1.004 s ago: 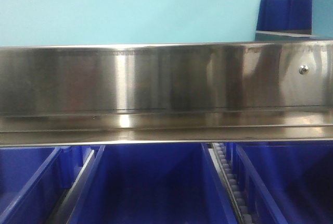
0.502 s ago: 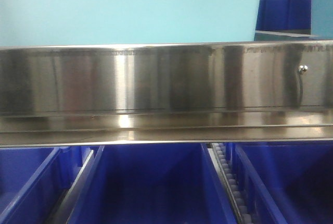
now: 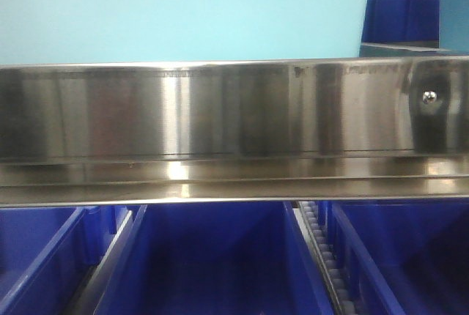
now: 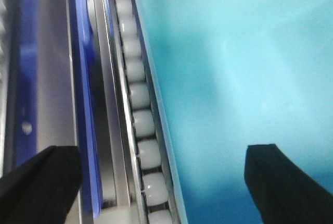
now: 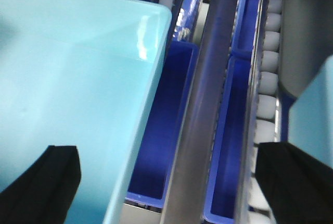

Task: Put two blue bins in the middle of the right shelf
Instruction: 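Lift the teal bin off the roller shelf with both grippers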

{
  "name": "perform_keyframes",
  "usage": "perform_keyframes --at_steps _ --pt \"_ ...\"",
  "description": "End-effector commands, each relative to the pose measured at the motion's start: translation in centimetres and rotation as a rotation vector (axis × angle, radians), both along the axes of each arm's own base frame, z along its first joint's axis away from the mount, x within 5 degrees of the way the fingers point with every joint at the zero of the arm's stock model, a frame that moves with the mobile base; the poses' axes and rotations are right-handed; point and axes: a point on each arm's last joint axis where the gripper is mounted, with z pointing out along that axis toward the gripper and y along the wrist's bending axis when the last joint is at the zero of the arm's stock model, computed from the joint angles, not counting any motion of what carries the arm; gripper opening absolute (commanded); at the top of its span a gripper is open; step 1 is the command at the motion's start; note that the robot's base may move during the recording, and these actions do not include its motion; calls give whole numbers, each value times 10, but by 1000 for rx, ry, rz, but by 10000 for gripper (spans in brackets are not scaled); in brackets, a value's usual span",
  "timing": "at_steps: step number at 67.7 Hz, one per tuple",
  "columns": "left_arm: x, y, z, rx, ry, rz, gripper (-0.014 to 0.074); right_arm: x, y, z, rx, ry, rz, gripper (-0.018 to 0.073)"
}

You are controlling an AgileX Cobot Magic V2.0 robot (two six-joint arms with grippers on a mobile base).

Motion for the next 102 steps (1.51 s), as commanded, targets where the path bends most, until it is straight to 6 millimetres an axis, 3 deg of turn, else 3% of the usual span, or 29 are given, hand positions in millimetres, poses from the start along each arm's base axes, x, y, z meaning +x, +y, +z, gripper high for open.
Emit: perform_keyframes --at_steps 1,18,34,40,46,60,65,84,102 --pt "14 -7 -10 9 43 -13 538 12 7 -7 -9 25 -9 568" --pt "44 -16 -48 43 155 -12 538 47 26 -55 -32 155 -25 568" --pt "60 -21 -73 64 224 -12 538 65 38 -87 -37 234 -26 565" --pt "63 -22 -78 68 237 -12 524 70 41 -96 -42 255 -26 510" --pt "63 -22 -78 68 237 -12 458 72 42 -102 -46 278 -25 377" --pt "63 -22 -78 68 237 -12 45 72 43 -104 -45 283 -26 -67" --pt "63 -22 -78 68 237 -12 -110 72 42 -104 -46 289 -29 -167" --pt "61 -21 -75 65 229 -12 -111 70 41 -101 -45 294 -34 -152" --pt "43 -16 -42 31 139 -14 -111 56 35 -71 -5 209 -31 -152"
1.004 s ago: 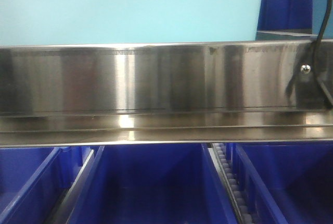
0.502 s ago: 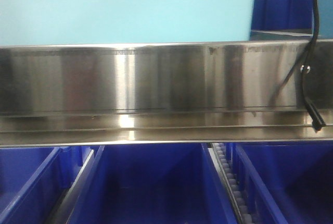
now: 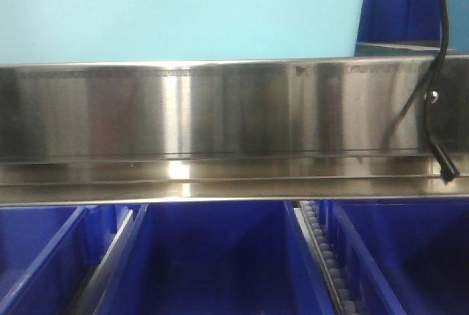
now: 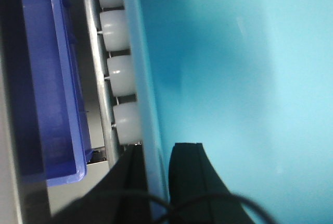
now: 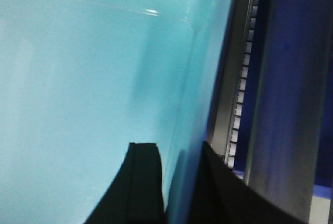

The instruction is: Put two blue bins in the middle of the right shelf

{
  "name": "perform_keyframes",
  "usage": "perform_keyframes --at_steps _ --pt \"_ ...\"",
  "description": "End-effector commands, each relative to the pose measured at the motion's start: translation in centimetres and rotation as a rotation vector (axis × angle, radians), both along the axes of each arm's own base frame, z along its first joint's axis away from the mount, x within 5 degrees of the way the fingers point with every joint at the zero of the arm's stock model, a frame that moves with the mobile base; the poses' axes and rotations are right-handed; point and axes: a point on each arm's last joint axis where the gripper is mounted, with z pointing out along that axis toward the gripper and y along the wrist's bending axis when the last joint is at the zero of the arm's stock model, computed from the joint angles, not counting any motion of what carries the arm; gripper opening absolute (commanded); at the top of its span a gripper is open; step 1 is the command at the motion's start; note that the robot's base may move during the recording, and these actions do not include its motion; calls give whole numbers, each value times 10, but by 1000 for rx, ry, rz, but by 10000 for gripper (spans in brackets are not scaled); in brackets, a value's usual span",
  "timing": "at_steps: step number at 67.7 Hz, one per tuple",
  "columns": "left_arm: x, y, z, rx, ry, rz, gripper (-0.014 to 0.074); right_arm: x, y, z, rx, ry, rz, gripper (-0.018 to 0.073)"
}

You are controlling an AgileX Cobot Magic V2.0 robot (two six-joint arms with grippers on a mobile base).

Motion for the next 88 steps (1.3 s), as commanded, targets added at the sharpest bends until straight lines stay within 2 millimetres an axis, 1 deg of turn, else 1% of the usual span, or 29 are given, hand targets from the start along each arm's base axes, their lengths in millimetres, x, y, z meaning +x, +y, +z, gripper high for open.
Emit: perform_keyframes --at_steps 1,17,19,29,34,40,47,88 --pt "-14 4 27 -12 -82 -13 -111 -10 -10 28 9 -94 4 -152" --pt "-34 9 78 -71 -240 -6 -111 -23 -17 86 75 -252 1 -152" --pt "-38 10 86 -84 -263 -7 -111 -25 -18 97 90 -286 0 -152" --pt "-50 11 118 -147 -358 -15 -111 -32 -24 135 130 -417 -10 -152" --pt "-55 11 131 -171 -399 -19 -111 -36 -27 150 150 -465 -13 -152" --pt "-60 12 145 -196 -445 -24 -111 -40 -29 161 169 -504 -14 -152" --pt "-64 13 156 -210 -480 -26 -111 -43 -30 169 182 -531 -15 -152" --pt "-60 13 155 -200 -489 -21 -111 -44 -30 171 185 -536 -15 -152"
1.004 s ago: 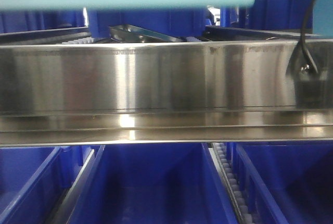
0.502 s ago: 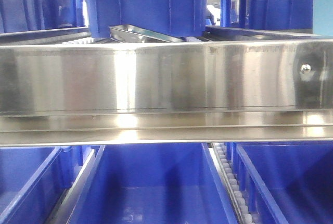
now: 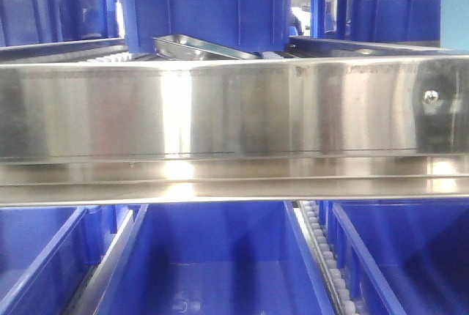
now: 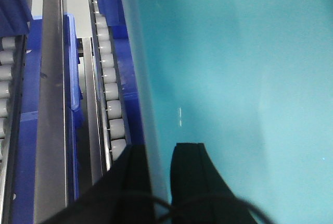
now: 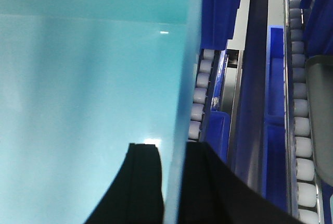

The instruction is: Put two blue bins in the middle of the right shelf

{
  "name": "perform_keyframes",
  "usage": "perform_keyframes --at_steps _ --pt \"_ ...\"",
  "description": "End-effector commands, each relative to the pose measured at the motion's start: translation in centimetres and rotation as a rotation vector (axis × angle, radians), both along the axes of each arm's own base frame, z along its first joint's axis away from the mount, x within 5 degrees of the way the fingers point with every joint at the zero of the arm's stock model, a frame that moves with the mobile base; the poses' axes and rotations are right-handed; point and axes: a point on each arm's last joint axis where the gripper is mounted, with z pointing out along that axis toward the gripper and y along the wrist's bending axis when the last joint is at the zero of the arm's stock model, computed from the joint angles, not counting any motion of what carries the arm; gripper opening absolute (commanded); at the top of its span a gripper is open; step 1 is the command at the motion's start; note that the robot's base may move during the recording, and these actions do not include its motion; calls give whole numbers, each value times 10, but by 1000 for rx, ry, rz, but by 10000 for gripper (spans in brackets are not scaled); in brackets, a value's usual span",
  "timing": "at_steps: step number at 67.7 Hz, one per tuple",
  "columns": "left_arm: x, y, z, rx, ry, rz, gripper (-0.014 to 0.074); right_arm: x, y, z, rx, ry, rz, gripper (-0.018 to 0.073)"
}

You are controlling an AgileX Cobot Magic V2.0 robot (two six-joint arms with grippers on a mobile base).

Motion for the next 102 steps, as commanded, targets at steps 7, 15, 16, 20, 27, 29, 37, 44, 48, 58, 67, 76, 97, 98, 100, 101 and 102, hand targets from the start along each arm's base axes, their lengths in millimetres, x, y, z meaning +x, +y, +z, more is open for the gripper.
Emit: perform_keyframes --at_steps 7,15,16,20,27,29,37,44,48,58,67,76,97,98,100,101,102 --pt "-4 -2 10 -28 -62 -22 -111 -4 -5 12 12 -70 -1 -152" --pt "-4 -2 11 -32 -72 -21 -111 -4 -5 12 12 -70 -1 -152" --pt "-4 -2 11 -32 -72 -21 -111 -4 -5 12 12 -70 -1 -152" --pt "-3 -2 12 -34 -80 -21 -111 -4 -5 12 12 -70 -1 -152" --pt "-2 -2 14 -44 -108 -19 -111 -4 -5 12 12 -70 -1 -152" --pt "-1 -2 15 -47 -118 -18 -111 -4 -5 13 16 -77 -1 -152" --pt "1 -3 19 -63 -163 -15 -111 -2 -4 16 32 -110 -2 -152" --pt "3 -3 22 -78 -206 -12 -111 -2 -4 17 39 -125 -2 -152" --pt "4 -4 24 -87 -234 -10 -111 -2 -4 17 40 -127 -2 -152" --pt "6 -4 30 -109 -296 -5 -111 -2 -4 17 40 -127 -2 -152" --pt "8 -4 35 -127 -348 -2 -111 -2 -4 17 40 -127 -2 -152" --pt "10 -4 39 -144 -399 2 -111 -2 -4 17 40 -127 -2 -152" --pt "11 -5 46 -168 -469 7 -111 2 -3 15 40 -125 -2 -152" --pt "11 -5 46 -168 -469 7 -111 2 -3 15 40 -125 -2 -152" --pt "11 -5 46 -169 -470 7 -111 3 -2 14 41 -128 -2 -152" --pt "11 -5 46 -169 -470 7 -111 4 -2 14 41 -128 -2 -152" --pt "11 -5 46 -169 -470 7 -111 5 -1 13 42 -130 -3 -152"
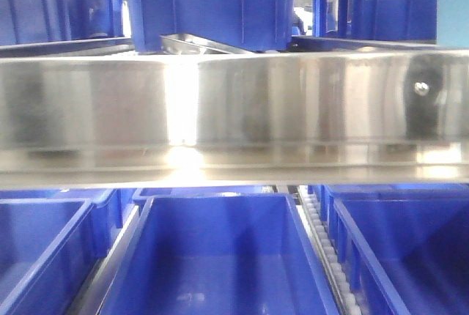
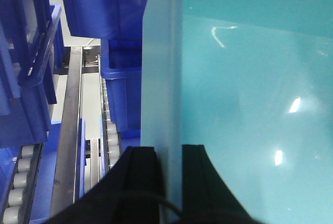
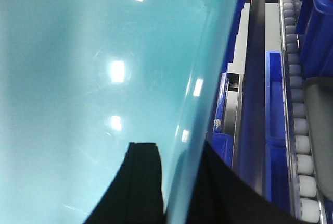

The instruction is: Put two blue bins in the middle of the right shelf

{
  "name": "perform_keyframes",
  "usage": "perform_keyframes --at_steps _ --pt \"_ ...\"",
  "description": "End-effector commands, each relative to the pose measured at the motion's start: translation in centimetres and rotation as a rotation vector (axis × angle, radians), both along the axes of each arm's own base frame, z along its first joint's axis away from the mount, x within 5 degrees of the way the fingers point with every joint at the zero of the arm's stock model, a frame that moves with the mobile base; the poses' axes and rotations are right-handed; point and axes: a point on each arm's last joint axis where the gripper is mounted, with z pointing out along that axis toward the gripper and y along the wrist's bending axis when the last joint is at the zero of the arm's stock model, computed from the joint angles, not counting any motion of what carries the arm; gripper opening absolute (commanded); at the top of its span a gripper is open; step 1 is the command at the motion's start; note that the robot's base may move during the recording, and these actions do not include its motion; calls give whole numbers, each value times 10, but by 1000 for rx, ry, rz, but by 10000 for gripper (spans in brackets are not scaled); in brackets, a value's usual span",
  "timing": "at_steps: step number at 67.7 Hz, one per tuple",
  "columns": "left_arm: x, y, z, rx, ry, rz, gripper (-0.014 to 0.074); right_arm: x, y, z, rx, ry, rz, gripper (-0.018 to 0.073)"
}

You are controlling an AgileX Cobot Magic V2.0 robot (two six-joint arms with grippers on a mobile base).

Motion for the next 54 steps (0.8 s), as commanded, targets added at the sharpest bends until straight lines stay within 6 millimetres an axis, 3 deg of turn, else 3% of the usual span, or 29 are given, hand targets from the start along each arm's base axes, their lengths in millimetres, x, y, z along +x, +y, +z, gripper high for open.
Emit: perform_keyframes --at_steps 1,21,54 --pt "-5 -1 16 -74 -104 -11 -111 0 -1 6 9 -45 15 -152" --pt "-5 -1 16 -74 -104 -11 -111 13 6 6 48 -123 12 -152" --pt "-5 -1 16 -74 -104 -11 -111 14 6 6 51 -129 12 -152"
